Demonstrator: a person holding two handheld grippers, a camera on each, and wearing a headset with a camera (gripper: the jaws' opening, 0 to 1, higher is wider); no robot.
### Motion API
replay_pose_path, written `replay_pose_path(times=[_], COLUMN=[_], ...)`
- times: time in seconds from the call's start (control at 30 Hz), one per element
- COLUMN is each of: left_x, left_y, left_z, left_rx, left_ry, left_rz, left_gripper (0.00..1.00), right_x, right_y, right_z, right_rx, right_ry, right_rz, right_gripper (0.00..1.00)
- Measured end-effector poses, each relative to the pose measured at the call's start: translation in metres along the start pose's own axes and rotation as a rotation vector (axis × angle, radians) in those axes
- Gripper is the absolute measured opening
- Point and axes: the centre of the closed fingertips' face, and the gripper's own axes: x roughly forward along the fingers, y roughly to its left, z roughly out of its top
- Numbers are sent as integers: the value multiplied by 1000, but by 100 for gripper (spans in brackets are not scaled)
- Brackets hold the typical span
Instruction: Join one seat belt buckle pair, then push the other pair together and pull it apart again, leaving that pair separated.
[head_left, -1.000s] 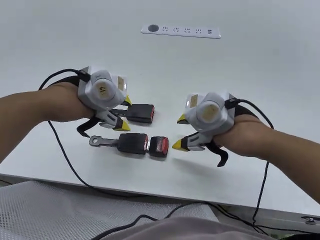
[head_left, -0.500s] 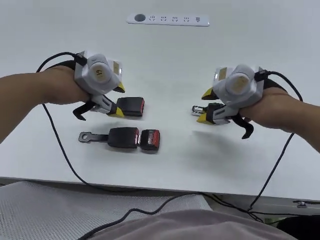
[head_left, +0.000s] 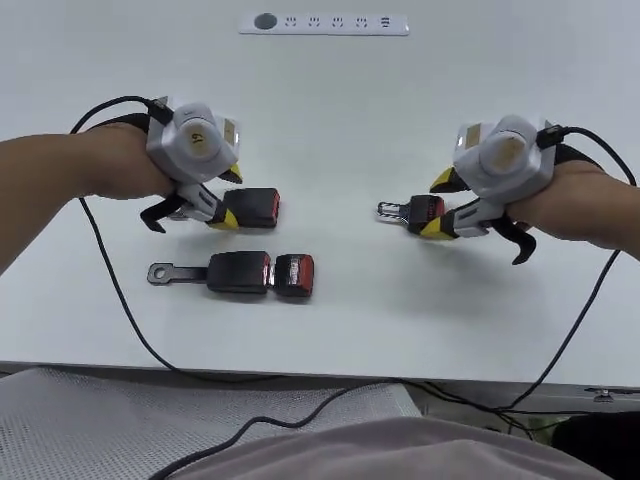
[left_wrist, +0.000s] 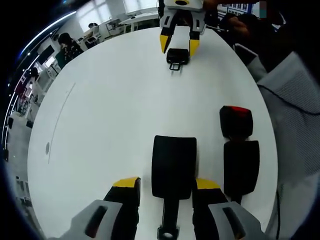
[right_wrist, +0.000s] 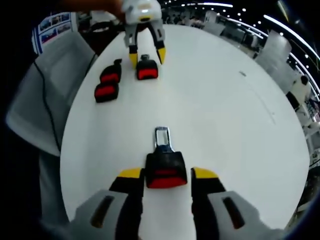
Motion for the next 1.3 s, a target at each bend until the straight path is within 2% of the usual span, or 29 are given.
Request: replay_pose_path(times=[0.17,0.33,0.43,0.67,0.97,1.3], left_x=[3,6,6,7,6,5], left_y=[0,-7,-6,-10,-9,-10], left_z=[-2,-3,-2,-1,-2,-2], left_rx=[5,13,21,90,56,55], left_ry=[2,8,8,33,30,33], left_rz=[-23,-62,-58,-64,-68,-59], left_gripper=[42,34,33,32,32,33], right_x=[6,6,6,7,8,19], right_y=[4,3,3,2,3,13], right_z=[-6,-4,-4,-3,0,19], right_rx=[7,-2,-23,-27,-50,-60], right_ry=[22,27,32,22,35,24], right_rz=[56,65,76,86,73,86], right_gripper=[35,34,33,33,33,33])
